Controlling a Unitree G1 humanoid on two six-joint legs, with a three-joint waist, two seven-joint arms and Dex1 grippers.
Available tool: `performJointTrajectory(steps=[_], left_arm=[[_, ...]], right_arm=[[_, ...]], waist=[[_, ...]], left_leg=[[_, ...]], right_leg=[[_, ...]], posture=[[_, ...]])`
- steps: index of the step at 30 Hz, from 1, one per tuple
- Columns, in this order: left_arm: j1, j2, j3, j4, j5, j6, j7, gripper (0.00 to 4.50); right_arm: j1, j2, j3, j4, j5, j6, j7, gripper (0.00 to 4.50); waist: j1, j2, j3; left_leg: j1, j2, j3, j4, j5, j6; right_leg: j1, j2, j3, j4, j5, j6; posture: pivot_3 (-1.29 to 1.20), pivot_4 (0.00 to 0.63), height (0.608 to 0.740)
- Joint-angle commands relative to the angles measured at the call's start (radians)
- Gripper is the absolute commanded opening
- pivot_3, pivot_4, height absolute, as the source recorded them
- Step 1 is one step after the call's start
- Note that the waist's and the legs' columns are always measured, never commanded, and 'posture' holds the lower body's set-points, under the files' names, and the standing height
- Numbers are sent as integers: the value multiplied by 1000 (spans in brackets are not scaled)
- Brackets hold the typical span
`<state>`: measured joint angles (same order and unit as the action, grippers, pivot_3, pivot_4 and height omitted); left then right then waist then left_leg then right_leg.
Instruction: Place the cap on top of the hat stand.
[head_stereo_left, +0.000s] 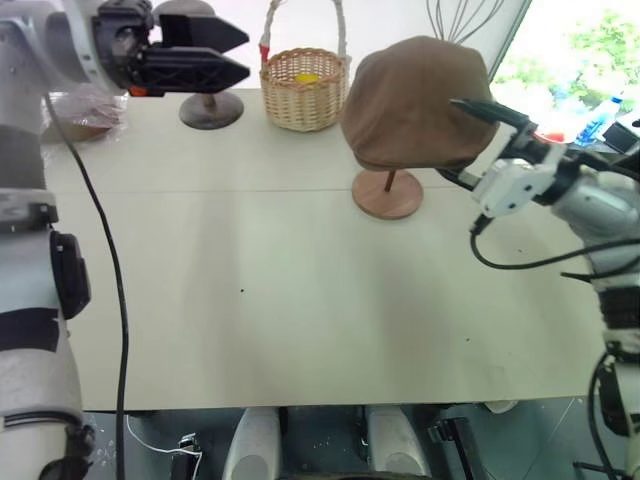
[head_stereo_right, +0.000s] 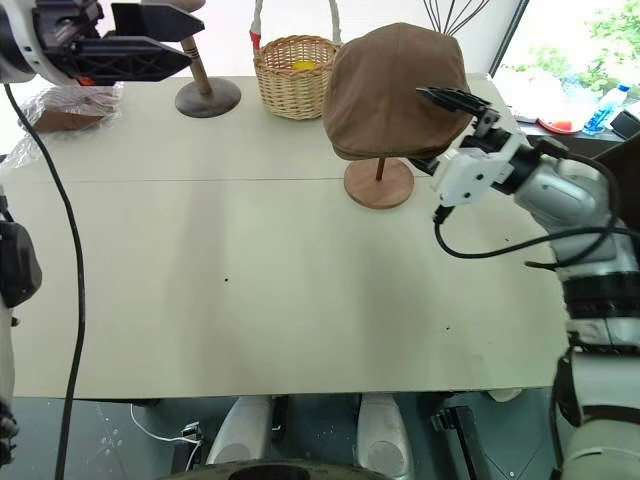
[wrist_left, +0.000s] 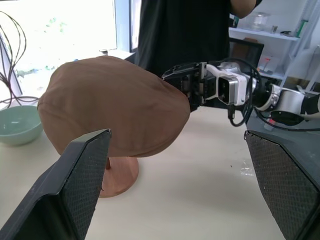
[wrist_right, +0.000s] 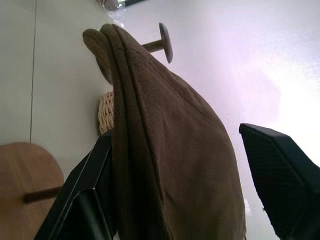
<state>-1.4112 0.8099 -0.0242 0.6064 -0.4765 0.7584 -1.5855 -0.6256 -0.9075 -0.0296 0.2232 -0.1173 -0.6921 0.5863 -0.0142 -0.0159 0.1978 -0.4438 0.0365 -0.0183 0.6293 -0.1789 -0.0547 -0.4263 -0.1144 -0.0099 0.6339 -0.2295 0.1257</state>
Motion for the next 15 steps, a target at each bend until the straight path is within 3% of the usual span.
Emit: performJointTrajectory(steps=[1,7,15], left_arm=[[-19,-5,16,8,7,-29,-14,4500],[-15,-20,19,43,20,-58,-28,4500],[-23,-33,17,82,26,-92,-29,4500]], right_arm=[[81,-57,-139,-151,62,95,-9,3488],[254,-138,-331,-347,184,312,60,3488],[383,-251,-509,-501,505,777,286,3488]], waist=[[0,0,0],[-1,0,0],[1,-1,0]], left_leg=[[0,0,0,0,0,0],[1,0,0,0,0,0],[1,0,0,1,0,0]], right_leg=[[0,0,0,0,0,0],[1,0,0,0,0,0],[2,0,1,0,-2,-4]], posture=[[0,150,728],[0,150,728],[0,150,728]])
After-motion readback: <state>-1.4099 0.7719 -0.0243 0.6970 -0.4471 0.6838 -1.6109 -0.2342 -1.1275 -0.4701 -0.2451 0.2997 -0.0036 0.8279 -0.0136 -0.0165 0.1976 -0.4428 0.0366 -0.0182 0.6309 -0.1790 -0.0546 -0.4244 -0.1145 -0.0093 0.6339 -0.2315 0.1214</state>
